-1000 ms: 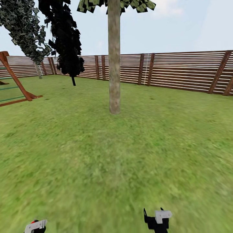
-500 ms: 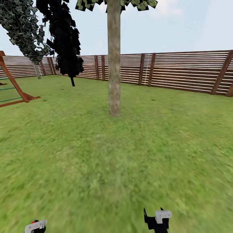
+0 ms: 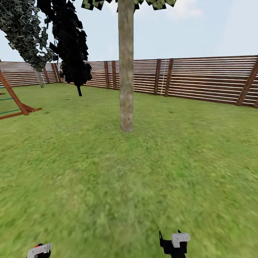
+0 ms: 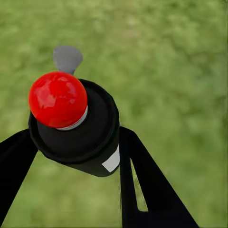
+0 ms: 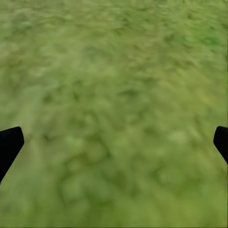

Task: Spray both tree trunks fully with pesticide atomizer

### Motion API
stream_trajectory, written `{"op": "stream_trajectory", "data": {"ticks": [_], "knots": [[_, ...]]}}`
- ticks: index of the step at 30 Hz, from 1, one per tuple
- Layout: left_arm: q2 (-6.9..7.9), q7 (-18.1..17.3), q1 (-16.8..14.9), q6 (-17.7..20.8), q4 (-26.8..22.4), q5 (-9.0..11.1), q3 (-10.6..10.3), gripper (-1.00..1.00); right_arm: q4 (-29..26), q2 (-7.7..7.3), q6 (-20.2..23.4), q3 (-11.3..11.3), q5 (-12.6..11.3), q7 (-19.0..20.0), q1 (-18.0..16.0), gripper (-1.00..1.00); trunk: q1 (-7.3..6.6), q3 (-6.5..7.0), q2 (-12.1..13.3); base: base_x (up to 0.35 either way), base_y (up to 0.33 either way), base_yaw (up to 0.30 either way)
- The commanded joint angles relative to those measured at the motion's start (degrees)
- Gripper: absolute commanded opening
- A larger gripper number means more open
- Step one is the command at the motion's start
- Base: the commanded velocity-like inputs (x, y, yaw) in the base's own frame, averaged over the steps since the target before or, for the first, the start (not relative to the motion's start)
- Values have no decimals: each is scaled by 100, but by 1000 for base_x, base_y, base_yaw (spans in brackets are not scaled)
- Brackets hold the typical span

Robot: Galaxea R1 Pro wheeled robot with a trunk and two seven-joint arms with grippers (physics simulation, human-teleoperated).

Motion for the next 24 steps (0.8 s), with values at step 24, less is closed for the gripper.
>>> {"op": "stream_trajectory", "data": {"ticks": [24], "knots": [[1, -60, -2, -13, 6, 61, 21, -100, 11, 3, -12, -19, 62, -46, -2, 100, 2, -5, -2, 340, 0, 0]]}}
